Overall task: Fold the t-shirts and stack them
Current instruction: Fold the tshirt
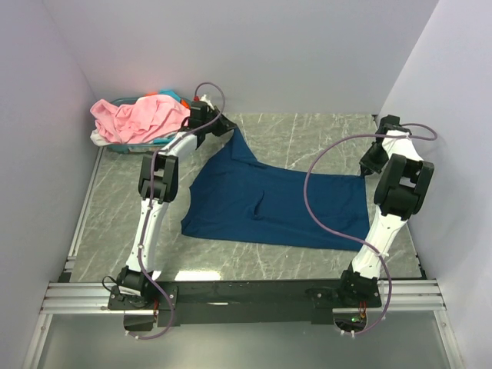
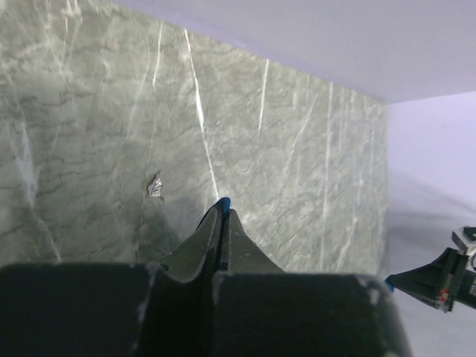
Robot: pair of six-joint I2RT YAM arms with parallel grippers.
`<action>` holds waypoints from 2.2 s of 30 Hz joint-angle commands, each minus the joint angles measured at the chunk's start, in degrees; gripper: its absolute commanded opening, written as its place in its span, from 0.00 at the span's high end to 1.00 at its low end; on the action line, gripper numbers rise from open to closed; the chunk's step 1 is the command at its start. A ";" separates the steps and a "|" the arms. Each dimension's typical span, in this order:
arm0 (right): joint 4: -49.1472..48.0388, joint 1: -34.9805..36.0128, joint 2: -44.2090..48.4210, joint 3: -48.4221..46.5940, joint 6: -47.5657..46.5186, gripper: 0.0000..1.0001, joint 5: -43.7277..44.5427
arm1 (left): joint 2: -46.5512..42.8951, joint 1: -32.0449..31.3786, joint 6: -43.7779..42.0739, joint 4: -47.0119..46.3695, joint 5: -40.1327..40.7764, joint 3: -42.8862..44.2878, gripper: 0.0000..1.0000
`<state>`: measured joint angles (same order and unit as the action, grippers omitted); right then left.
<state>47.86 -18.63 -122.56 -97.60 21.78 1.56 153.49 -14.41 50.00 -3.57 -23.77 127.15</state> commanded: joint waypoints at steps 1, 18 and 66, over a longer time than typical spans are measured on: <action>1.01 -0.35 4.26 -4.52 0.28 1.00 1.95 | -3.64 0.53 2.12 -5.30 -1.37 3.36 1.00; 3.03 -0.35 -0.66 -19.29 1.95 1.00 0.55 | -6.88 2.46 6.25 -11.89 -0.05 7.23 1.00; -11.20 -0.35 27.11 23.95 -3.24 1.00 6.70 | -67.97 -2.28 5.37 11.57 2.06 -62.28 1.00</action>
<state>38.74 -18.63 -98.96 -74.61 18.92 6.63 88.07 -15.88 54.81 7.88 -21.96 65.89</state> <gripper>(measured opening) 0.008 0.013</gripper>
